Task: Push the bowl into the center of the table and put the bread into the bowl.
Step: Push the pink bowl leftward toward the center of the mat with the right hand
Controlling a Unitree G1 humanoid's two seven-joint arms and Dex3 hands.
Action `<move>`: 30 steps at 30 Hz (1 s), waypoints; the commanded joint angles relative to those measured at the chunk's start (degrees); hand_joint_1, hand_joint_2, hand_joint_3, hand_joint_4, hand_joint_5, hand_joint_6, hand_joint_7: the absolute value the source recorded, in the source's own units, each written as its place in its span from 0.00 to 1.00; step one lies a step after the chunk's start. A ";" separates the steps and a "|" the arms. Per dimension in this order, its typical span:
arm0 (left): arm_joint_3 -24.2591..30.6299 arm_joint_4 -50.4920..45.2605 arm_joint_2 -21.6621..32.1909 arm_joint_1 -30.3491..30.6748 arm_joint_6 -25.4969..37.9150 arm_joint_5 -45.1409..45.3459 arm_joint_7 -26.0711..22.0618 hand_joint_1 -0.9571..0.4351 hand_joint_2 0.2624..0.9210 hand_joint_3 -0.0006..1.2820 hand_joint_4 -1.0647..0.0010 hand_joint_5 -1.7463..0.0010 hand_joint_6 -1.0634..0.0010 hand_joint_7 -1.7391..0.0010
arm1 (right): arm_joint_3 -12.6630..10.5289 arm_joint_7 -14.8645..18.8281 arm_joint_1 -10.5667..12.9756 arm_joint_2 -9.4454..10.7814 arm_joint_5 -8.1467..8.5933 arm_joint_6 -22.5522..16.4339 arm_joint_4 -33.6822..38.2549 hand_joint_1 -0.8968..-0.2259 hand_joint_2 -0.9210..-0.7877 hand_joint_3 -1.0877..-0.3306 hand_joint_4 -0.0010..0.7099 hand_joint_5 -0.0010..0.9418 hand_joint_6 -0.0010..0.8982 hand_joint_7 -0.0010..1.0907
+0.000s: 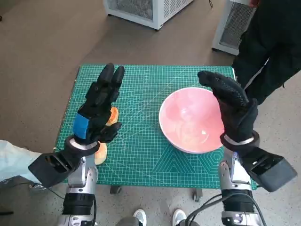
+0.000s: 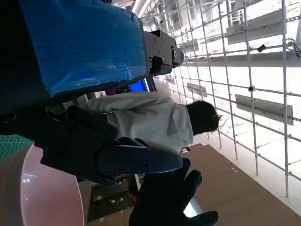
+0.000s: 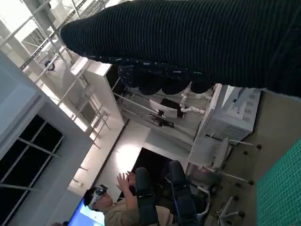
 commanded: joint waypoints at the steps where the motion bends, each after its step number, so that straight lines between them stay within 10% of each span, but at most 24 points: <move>1: 0.24 -0.23 0.59 -0.35 -0.34 0.36 0.08 0.20 1.00 0.24 0.94 1.00 0.85 0.98 | -0.38 0.10 0.04 -0.06 -0.10 0.14 1.13 0.23 0.00 0.37 0.27 0.00 0.01 0.52; 14: 0.35 -0.07 0.70 -0.27 -0.48 0.59 0.34 0.20 1.00 0.24 0.94 1.00 0.86 0.98 | -6.84 1.99 -5.32 -3.77 2.93 -3.44 13.75 0.22 0.00 0.39 0.26 0.00 0.05 0.46; 30: 0.38 -0.80 0.77 0.51 -0.71 0.73 0.79 0.20 1.00 0.24 0.93 1.00 0.86 0.98 | -13.62 -17.54 -12.05 -9.66 -6.56 -9.06 39.91 0.28 0.00 0.29 0.25 0.02 0.09 0.44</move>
